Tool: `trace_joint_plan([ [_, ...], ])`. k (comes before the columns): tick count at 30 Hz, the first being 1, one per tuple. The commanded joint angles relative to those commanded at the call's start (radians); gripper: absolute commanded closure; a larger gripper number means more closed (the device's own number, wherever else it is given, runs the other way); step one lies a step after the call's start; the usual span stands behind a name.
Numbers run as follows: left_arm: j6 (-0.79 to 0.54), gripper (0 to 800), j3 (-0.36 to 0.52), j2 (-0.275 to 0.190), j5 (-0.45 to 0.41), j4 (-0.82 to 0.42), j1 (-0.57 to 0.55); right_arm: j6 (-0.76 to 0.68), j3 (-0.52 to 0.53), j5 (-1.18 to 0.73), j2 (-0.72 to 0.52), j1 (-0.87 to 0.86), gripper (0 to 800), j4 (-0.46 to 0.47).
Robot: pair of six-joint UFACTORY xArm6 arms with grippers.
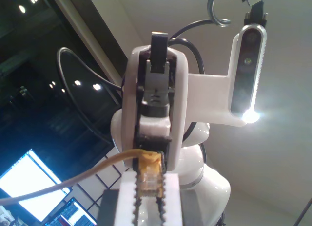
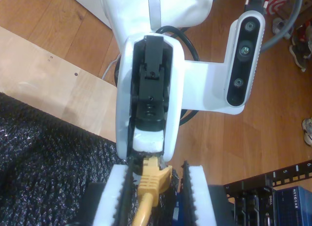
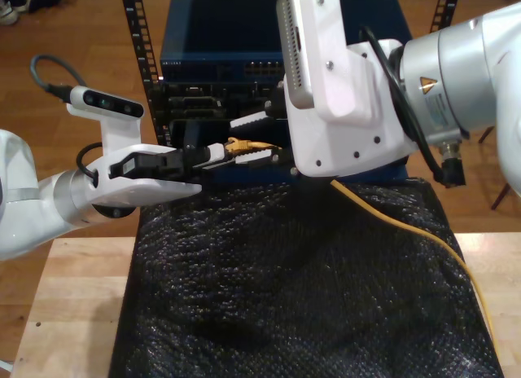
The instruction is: Grab the cable and plug it in
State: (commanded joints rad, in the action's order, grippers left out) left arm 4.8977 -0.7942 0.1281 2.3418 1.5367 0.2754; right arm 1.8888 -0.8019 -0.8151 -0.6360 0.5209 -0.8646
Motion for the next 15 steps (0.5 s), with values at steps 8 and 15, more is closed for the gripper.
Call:
trace_joint_plan([
  [8,0.008,757,-0.002,0.0,0.0,0.0,0.0,0.0,0.002,0.002,0.002,0.0,567,0.0],
  [15,0.012,757,-0.005,0.0,0.002,0.0,-0.002,0.0,0.002,0.002,0.003,0.002,593,0.0],
])
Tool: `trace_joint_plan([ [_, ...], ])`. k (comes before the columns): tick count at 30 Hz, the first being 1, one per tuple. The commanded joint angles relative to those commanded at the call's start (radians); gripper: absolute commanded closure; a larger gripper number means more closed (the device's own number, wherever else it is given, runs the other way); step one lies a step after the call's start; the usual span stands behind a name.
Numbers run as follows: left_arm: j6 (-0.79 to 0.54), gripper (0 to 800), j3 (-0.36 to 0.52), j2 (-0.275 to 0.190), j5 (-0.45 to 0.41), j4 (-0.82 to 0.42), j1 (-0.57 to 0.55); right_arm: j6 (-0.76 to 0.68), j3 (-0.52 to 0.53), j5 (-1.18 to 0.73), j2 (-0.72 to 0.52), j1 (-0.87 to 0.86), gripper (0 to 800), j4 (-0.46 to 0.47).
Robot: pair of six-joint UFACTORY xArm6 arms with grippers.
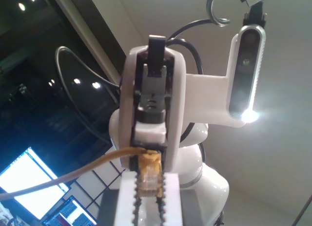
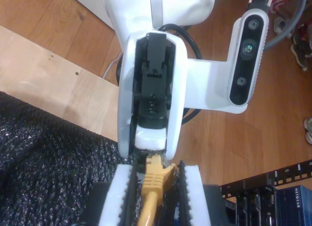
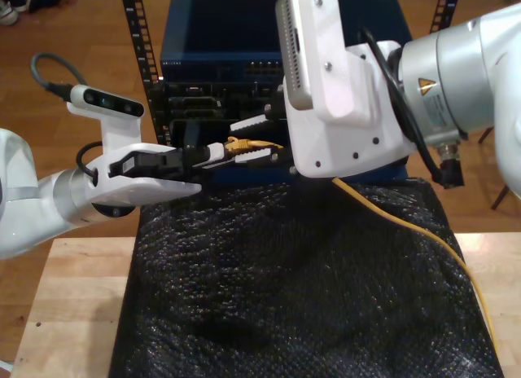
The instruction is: Grab the cable and plug it in
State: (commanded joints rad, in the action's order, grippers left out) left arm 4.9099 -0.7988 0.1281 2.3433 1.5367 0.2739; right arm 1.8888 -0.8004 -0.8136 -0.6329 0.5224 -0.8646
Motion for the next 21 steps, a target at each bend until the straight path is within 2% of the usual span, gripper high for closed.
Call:
trace_joint_plan([
  [21,0.003,759,0.0,0.0,0.002,0.0,-0.002,0.0,0.002,0.0,-0.003,-0.002,625,-0.002],
])
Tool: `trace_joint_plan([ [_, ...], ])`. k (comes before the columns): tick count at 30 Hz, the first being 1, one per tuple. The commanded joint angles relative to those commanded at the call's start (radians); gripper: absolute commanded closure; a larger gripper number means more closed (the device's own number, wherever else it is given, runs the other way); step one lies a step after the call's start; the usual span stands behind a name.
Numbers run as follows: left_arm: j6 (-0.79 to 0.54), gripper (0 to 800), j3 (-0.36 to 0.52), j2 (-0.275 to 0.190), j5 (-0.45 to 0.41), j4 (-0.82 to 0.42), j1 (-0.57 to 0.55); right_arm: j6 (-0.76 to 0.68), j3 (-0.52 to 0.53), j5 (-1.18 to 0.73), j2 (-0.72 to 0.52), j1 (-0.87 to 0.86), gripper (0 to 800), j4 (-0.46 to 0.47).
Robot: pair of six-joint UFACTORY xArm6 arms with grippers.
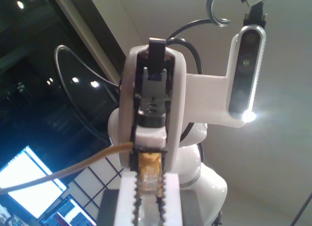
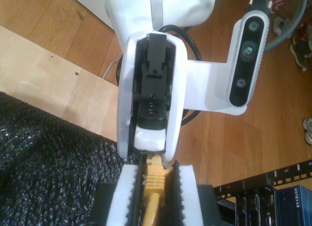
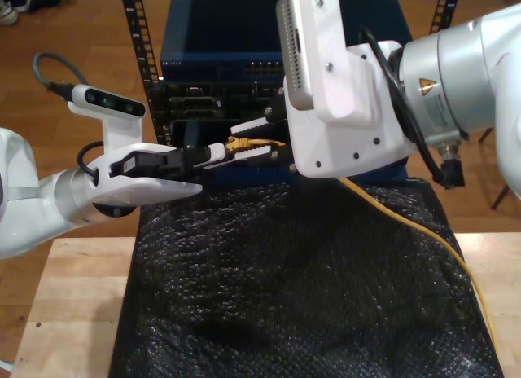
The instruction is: Grab the cable and plug it in
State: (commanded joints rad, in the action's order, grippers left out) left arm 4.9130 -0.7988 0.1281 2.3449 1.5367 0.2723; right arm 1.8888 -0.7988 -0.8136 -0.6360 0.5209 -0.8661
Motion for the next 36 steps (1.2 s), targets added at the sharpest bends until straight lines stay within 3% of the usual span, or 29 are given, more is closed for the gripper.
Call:
trace_joint_plan([
  [11,0.0,757,0.0,0.002,0.009,0.0,0.0,-0.002,0.0,0.0,-0.003,0.0,662,0.0],
  [23,0.0,754,-0.002,0.002,0.009,0.0,0.0,-0.002,0.005,0.0,-0.006,0.0,772,0.0],
  [24,0.0,732,-0.002,0.002,0.009,0.0,0.0,-0.002,0.005,0.002,-0.006,0.0,782,0.0],
  [26,0.002,598,0.002,0.003,0.011,0.002,-0.002,-0.002,0.005,0.002,-0.006,0.0,788,0.002],
  [29,0.0,459,0.002,0.012,0.014,0.005,-0.002,-0.002,0.005,0.002,-0.006,0.0,796,0.0],
  [36,-0.003,198,0.003,0.017,0.012,0.043,0.0,-0.005,0.003,0.002,-0.005,0.002,798,-0.003],
])
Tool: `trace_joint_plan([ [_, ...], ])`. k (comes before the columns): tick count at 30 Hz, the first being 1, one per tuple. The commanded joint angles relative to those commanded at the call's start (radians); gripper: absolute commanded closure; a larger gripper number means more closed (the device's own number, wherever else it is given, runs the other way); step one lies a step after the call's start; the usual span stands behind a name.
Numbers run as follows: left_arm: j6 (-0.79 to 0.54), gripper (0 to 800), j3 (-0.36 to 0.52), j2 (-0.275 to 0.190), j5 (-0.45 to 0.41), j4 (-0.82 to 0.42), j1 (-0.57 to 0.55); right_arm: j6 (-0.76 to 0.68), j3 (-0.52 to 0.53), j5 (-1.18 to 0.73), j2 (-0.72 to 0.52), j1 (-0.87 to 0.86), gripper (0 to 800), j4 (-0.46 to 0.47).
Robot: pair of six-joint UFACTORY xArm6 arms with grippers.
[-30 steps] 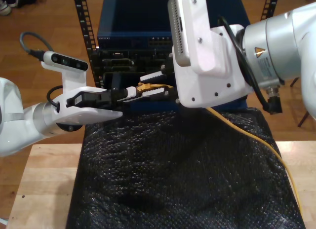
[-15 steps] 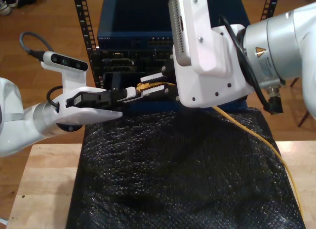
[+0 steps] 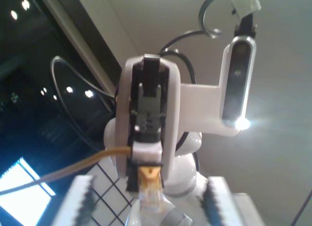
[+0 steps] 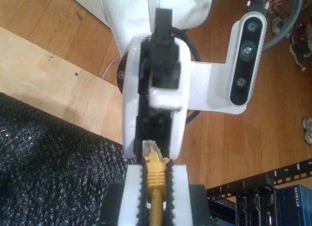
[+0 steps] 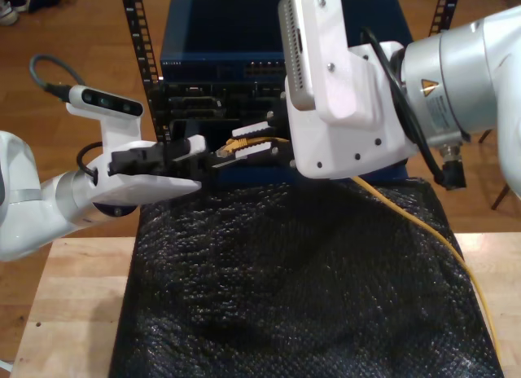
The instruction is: Grab the cable and plug it in
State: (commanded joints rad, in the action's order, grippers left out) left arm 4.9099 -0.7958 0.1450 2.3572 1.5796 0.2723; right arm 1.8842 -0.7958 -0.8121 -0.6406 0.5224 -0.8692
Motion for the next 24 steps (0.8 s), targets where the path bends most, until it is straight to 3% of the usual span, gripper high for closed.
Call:
trace_joint_plan([
  [3,-0.002,141,-0.002,0.0,-0.005,0.002,0.002,-0.003,-0.005,0.0,0.008,-0.002,798,-0.021],
  [6,-0.014,30,-0.003,-0.002,-0.012,0.003,0.005,-0.023,-0.011,0.002,0.014,-0.006,798,-0.041],
  [13,-0.035,6,-0.012,-0.018,-0.121,0.017,0.009,-0.074,-0.052,0.002,0.046,-0.069,798,-0.043],
  [20,-0.035,2,-0.081,-0.035,-0.189,0.009,0.055,-0.114,-0.066,-0.011,0.048,-0.199,799,-0.041],
  [24,-0.038,2,-0.127,-0.074,-0.25,-0.038,0.087,-0.138,-0.072,-0.043,0.081,-0.227,800,-0.038],
])
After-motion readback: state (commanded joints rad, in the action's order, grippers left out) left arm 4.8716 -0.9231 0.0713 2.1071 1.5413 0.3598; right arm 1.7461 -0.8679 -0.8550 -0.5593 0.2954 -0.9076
